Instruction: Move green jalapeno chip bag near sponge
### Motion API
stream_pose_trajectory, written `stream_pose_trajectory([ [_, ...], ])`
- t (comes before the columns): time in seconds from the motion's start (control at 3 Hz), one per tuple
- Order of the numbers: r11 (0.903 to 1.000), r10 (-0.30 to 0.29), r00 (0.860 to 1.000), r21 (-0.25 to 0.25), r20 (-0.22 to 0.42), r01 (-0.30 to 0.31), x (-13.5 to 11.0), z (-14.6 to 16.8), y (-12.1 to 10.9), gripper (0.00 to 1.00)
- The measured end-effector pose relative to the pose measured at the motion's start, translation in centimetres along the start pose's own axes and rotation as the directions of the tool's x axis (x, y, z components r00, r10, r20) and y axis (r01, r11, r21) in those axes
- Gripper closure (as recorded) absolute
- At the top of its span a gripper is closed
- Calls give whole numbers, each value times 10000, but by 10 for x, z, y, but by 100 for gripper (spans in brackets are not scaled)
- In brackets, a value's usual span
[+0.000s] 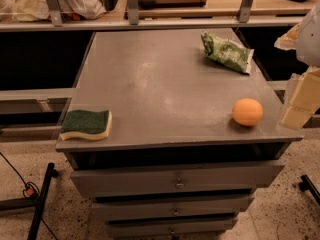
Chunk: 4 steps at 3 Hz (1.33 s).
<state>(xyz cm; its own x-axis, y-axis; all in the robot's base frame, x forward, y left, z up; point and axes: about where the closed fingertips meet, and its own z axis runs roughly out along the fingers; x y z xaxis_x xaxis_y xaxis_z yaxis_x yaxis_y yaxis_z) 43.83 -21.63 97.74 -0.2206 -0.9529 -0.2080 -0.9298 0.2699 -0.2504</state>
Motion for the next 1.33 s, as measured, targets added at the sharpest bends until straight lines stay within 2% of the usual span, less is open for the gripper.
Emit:
stream_pose_trajectory([
  [0.67, 9997, 175, 9998, 163, 96, -176, 1, 0, -8, 0],
  [1.0, 9940, 768, 9968, 768, 241, -785, 4, 11, -53, 0],
  [1.33, 9763, 1321, 9885, 1628, 735, -1425, 3, 28, -129, 0],
])
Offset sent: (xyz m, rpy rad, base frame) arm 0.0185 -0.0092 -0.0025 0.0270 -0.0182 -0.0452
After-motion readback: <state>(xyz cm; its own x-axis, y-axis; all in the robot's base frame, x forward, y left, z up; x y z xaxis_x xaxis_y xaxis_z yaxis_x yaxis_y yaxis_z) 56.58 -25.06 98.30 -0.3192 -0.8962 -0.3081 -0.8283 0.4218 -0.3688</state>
